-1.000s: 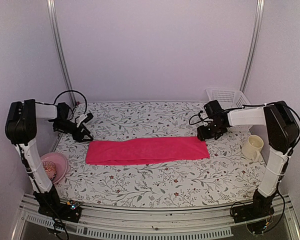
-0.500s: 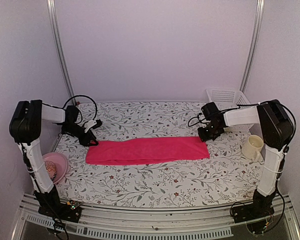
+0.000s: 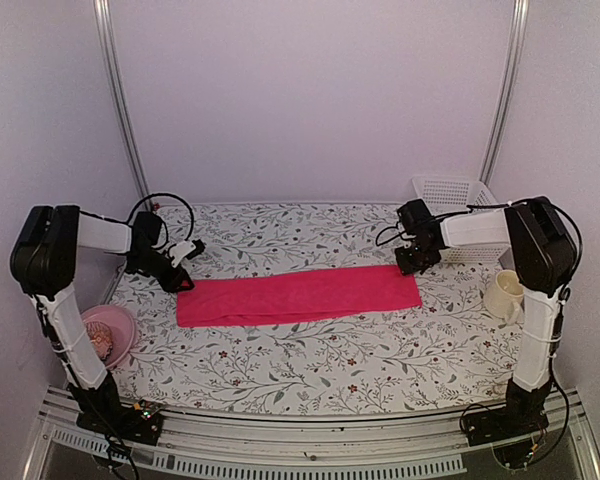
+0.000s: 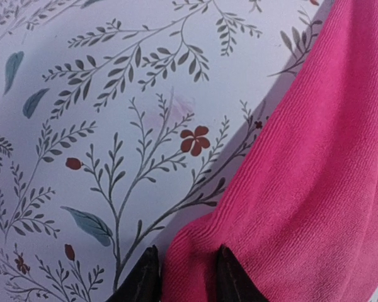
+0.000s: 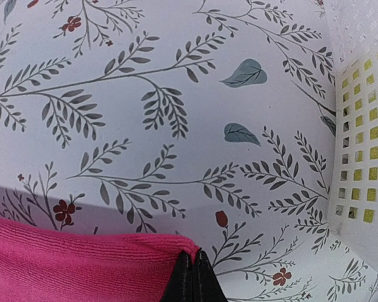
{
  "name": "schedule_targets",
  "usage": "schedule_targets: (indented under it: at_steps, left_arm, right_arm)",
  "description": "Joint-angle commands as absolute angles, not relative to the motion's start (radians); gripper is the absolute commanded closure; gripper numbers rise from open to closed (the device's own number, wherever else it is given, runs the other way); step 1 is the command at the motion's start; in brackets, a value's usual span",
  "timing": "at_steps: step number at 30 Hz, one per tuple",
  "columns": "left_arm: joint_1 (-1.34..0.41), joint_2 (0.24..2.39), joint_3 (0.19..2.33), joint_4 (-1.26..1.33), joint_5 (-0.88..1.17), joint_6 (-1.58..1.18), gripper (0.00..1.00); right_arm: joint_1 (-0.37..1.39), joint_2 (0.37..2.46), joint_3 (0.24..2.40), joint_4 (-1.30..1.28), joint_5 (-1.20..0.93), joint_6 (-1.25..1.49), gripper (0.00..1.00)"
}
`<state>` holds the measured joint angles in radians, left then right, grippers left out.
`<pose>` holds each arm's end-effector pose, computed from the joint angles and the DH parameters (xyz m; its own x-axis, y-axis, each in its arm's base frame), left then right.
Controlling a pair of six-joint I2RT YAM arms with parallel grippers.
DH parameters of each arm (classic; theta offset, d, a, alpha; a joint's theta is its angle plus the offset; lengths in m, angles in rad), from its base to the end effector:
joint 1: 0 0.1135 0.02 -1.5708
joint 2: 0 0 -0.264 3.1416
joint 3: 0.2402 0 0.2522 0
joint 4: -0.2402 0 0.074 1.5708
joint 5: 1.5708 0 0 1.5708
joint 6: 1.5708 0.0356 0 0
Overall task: Roll the towels
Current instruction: Adjust the towel at the center of the board.
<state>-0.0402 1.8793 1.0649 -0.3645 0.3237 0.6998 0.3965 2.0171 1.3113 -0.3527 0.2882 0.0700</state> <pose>0.3523 -0.0255 0.1285 -0.6037 0.6354 -0.4815 0.7168 0.6970 0.0211 0.3842 0.1499 0.1442 -0.8189 -0.2702 -0.5063 -0.1849 0.9594 -0.2129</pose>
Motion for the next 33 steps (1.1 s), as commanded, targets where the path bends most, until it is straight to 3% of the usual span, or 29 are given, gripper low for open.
schedule_targets:
  at_steps: [1,3,6,9,12,15,19,26,33]
  left_arm:
    - [-0.05,1.855,1.028,-0.355,0.178,0.603,0.68]
    - [-0.052,1.848,1.028,-0.342,0.15,0.581,0.68]
    - [-0.051,1.835,1.036,-0.33,0.129,0.547,0.65]
    - [-0.052,1.812,1.044,-0.329,0.132,0.528,0.56]
    - [-0.051,1.772,1.046,-0.337,0.158,0.519,0.42]
    - [-0.052,1.736,1.049,-0.354,0.182,0.512,0.3]
    - [-0.051,1.705,1.036,-0.359,0.193,0.518,0.25]
    - [-0.053,1.657,0.964,-0.351,0.32,0.562,0.29]
    - [-0.055,1.692,0.93,-0.312,0.29,0.555,0.31]
  right_arm:
    - [0.388,2.073,1.359,-0.375,0.365,0.058,0.98]
    - [0.388,2.084,1.368,-0.376,0.369,0.055,0.97]
    - [0.391,2.084,1.374,-0.388,0.387,0.056,0.83]
    - [0.411,2.051,1.37,-0.401,0.409,0.058,0.64]
    - [0.449,1.984,1.37,-0.412,0.395,0.047,0.57]
    - [0.505,1.922,1.378,-0.415,0.348,0.035,0.57]
    - [0.616,1.869,1.388,-0.364,0.211,-0.046,0.57]
    - [0.807,1.92,1.416,-0.196,-0.077,-0.186,0.6]
    - [0.915,2.146,1.607,-0.191,-0.093,-0.27,0.6]
